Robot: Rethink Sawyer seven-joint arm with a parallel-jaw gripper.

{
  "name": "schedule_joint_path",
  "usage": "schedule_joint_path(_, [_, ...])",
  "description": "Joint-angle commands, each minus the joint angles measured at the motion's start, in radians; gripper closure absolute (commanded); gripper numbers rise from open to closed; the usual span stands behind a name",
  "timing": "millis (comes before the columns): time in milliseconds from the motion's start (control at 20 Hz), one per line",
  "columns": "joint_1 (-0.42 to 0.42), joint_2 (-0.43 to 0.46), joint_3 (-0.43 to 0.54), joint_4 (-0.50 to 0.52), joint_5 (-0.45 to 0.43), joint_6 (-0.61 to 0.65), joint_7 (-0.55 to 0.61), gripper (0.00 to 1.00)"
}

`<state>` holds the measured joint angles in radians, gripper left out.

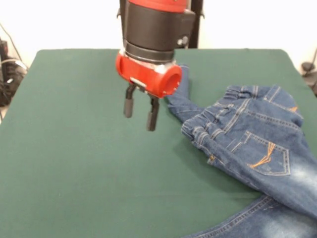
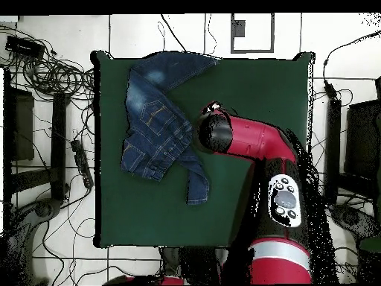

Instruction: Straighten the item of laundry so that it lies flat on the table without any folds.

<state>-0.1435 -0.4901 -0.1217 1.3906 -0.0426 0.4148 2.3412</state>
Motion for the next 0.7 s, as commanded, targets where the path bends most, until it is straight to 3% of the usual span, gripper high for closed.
schedule_joint_path(50, [0.083,0.084,0.112,0.023,-0.022,-0.015,0.042,0.0])
schedule_joint_path(700, [0.116,0.07,0.114,0.062,0.023,-0.002,0.087,0.0])
